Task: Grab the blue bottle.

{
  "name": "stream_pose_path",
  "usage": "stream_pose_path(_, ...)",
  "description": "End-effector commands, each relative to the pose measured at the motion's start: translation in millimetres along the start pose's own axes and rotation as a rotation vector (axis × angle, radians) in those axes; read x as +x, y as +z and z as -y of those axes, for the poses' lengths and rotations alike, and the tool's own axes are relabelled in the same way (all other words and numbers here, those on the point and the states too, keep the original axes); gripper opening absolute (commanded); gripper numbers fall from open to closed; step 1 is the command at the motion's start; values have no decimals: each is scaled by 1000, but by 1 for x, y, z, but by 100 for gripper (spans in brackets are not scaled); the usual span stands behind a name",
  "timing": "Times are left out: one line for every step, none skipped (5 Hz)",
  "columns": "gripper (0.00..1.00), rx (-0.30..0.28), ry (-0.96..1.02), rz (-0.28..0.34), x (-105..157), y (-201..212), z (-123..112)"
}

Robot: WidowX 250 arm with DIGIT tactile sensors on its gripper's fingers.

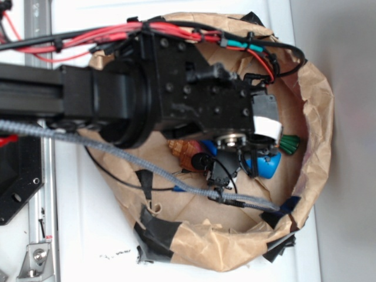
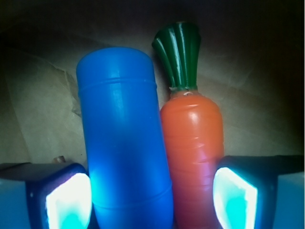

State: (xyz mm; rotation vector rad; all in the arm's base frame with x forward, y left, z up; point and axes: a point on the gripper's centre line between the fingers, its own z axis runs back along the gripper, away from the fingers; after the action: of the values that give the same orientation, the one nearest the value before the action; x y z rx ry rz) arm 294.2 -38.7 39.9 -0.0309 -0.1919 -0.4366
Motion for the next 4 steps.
stream_pose_path(100, -70, -52, -53, -2, -3, 53)
stream_pose_path(100, -93, -46, -35, 0, 11, 63)
stream_pose_path(0, -86, -2, -31, 0, 15, 61)
stream_pose_path(0, -10, 14, 42, 13, 54, 41)
